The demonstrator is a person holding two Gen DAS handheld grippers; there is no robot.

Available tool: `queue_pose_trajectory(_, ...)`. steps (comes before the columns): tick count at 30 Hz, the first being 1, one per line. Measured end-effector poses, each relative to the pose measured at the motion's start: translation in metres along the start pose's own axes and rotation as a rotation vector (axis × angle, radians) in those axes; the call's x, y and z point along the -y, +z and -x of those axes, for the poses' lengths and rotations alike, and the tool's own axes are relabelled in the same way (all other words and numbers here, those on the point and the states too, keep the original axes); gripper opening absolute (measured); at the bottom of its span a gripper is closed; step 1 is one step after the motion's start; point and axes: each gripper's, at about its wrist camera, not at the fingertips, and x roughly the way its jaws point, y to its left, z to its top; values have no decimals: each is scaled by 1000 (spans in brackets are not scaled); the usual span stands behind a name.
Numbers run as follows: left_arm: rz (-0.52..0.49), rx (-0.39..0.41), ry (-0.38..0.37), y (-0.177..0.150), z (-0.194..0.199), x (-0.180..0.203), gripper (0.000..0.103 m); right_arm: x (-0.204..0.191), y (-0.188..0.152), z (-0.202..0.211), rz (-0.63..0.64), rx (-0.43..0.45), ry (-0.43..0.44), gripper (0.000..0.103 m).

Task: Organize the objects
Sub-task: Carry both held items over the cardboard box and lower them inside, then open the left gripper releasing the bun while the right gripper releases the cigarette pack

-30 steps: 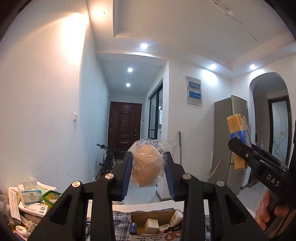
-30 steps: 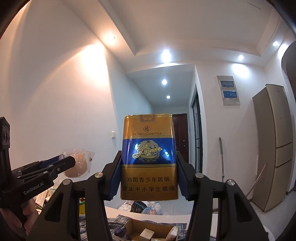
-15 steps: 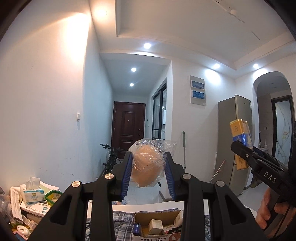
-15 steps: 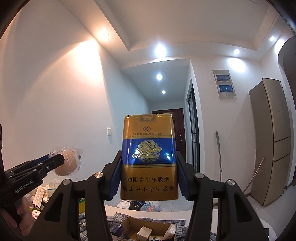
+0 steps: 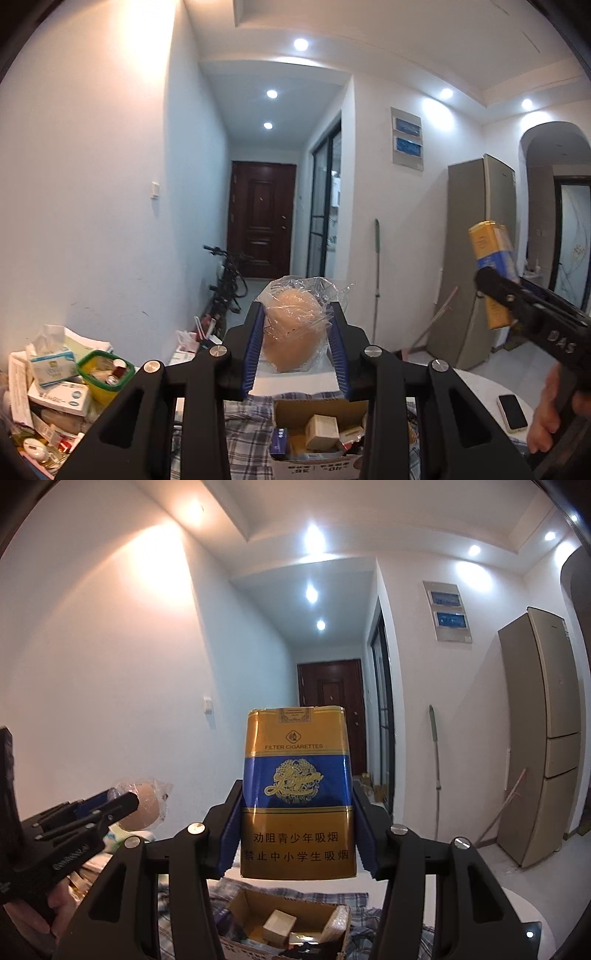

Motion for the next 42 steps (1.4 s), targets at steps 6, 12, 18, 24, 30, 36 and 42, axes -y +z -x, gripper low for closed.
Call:
queue_pose_trajectory(6, -53, -106, -57, -30, -54, 11, 36, 8, -17, -33, -10, -92, -19, 52)
queue_pose_trajectory(12, -34, -278, -40, -72, -112, 5, 36, 11, -33, -66, -6, -195, 7, 52)
queue_pose_trajectory(18, -53, -410, -42, -98, -144, 16, 36, 13, -47, -83, 11, -263, 8, 52)
queue_pose_trajectory(24, -76, -460, -45, -113, -157, 24, 36, 19, -54, -94, 4, -309, 5, 52)
queue_pose_trajectory(30, -86, -459, -58, -119, -157, 25, 36, 21, -53, -98, 6, -324, 3, 52)
queue_pose_trajectory(36, -100, -401, -43, -113, -150, 23, 64, 21, -54, -96, 0, -317, 0, 52)
queue_pose_trajectory(42, -105, -290, 19, -99, -135, 21, 91, 23, -52, -93, -12, -301, -9, 52)
